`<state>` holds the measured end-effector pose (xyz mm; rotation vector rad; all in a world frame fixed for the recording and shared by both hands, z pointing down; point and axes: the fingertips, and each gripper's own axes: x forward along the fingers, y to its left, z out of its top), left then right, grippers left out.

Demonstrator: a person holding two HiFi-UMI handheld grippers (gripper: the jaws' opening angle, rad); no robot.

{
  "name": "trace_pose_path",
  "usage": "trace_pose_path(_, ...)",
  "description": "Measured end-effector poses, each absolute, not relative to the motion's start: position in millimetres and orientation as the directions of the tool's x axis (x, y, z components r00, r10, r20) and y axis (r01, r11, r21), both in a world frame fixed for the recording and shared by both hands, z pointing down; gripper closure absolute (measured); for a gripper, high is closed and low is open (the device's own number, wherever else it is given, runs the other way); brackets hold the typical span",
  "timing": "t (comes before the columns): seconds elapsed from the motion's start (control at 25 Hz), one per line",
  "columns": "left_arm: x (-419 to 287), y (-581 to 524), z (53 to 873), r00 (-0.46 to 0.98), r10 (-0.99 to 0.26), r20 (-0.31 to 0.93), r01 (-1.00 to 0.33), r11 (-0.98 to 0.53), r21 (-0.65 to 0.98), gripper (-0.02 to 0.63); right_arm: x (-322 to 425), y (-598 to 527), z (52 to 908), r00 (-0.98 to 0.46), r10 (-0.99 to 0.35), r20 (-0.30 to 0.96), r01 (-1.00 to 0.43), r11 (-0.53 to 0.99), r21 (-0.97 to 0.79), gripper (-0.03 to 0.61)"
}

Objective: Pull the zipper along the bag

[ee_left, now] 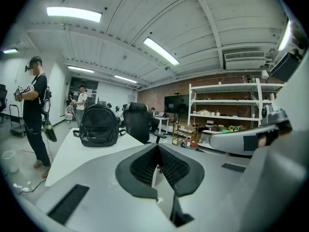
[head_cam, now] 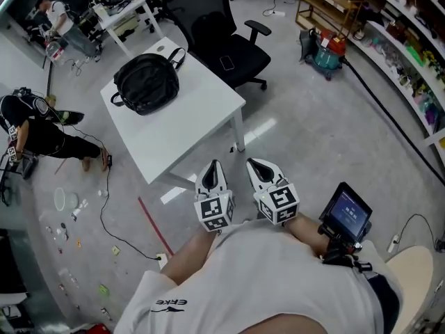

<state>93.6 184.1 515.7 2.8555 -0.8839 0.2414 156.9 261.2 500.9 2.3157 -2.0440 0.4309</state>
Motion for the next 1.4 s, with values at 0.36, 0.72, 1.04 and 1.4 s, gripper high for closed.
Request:
trace_pose_path(0.36,148,159,509,0.753,-0.631,0.186,-0.652,-0.754,0.082,0.611,221,232,495,0.012,-0.98,0.199,-0.984,-0.047,-0.172,0.575)
trace_pose_path(0.72,159,138,508,0.68,-0.707,0.194,-0.728,-0.682,0.069,0.611,241,205,498,-0.084,-0.976,0.202,-0.98,0.045,-0.193,0.575)
trace_pose_path(1.04,157,86,505,0.645,-0.741,0.187,-0.76,-0.648,0.054,0.611,242,153,504,-0.129,-0.969,0.212,-0.975,0.085,-0.205,0.575)
trace_pose_path(1.4,155,-5,494,0.651,-0.742,0.162,-0.756,-0.652,0.052,0.611,245,67,495,-0.111,-0.973,0.2,-0.981,0.075,-0.18,0.575)
